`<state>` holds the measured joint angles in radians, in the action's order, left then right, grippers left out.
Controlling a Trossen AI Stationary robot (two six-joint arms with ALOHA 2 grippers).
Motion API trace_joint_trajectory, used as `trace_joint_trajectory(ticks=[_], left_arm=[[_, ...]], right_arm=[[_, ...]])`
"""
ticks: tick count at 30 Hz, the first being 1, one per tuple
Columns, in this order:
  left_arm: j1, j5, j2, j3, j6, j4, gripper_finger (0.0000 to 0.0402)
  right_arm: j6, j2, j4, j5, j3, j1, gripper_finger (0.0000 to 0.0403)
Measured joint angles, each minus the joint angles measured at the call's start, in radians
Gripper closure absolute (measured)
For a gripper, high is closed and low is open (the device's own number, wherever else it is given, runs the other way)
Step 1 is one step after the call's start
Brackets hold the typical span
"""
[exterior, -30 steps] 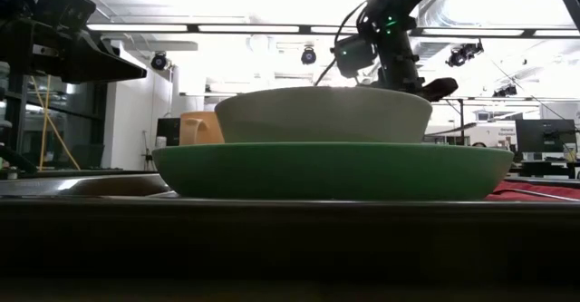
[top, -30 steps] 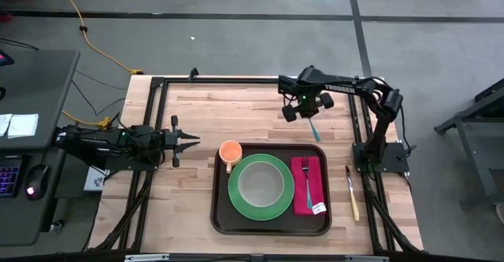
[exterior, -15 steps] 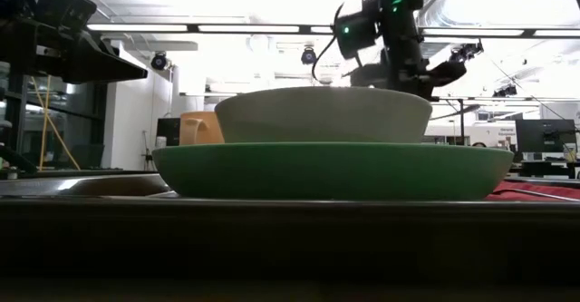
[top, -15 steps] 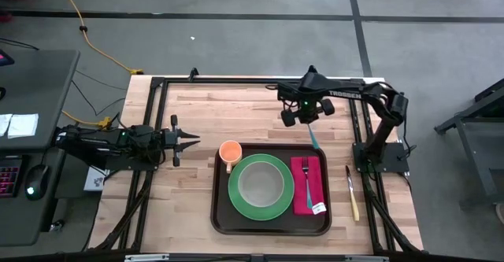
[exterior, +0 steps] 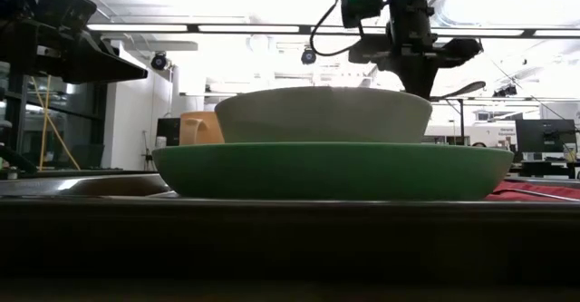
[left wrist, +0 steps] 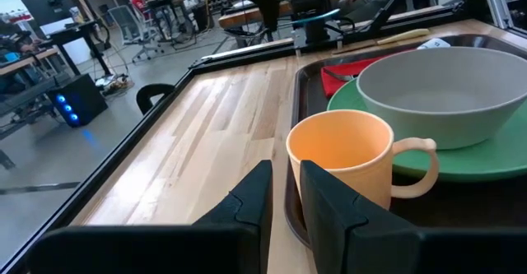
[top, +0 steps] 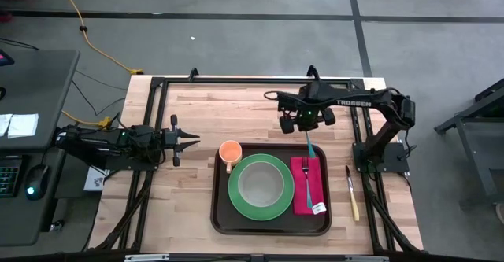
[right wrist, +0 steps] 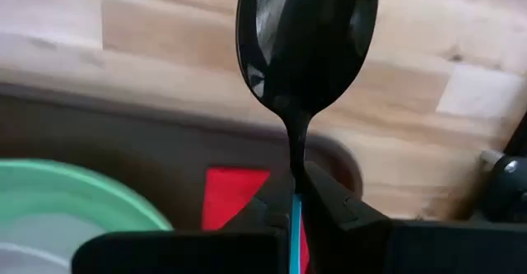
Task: Set up tray
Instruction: Put the blue spoon on top of the red table napkin
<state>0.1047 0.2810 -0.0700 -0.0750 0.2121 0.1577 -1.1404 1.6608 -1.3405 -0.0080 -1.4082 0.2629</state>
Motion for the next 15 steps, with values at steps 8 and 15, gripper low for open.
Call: trace_joint_trajectory(ticks=[8, 15], left_arm=[[0.000, -0.005, 0.000, 0.000, 0.000, 0.000, 0.0305], [0.000, -0.008, 0.000, 0.000, 0.000, 0.001, 0.0305]], right_arm=[[-0.114, 0.000, 0.042, -0.002, 0.000, -0.100, 0.0401], [-0.203, 0.000, 0.066, -0.009, 0.000, -0.181, 0.0401]])
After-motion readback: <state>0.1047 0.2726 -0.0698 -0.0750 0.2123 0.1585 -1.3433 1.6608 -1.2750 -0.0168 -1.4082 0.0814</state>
